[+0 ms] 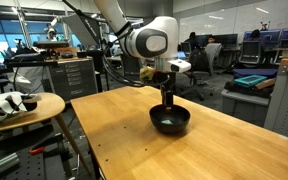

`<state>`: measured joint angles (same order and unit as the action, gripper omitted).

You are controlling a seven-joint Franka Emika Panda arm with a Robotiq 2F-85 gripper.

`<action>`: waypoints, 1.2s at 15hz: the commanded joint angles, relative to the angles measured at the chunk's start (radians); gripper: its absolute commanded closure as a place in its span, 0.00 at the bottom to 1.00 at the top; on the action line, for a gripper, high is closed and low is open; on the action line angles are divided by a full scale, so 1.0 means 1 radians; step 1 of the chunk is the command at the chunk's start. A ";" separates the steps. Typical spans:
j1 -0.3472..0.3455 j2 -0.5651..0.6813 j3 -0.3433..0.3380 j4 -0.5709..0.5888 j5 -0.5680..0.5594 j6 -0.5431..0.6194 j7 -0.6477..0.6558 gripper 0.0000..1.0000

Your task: Put the green block in the black bowl

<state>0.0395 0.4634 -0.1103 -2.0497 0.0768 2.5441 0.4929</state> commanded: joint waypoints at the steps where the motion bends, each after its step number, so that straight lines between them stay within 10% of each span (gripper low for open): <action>1: 0.008 -0.103 -0.006 -0.032 -0.006 -0.039 -0.024 0.00; 18: 0.016 -0.400 0.096 -0.050 -0.150 -0.339 -0.012 0.00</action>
<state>0.0672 0.0621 -0.0248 -2.1016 -0.0727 2.2064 0.4813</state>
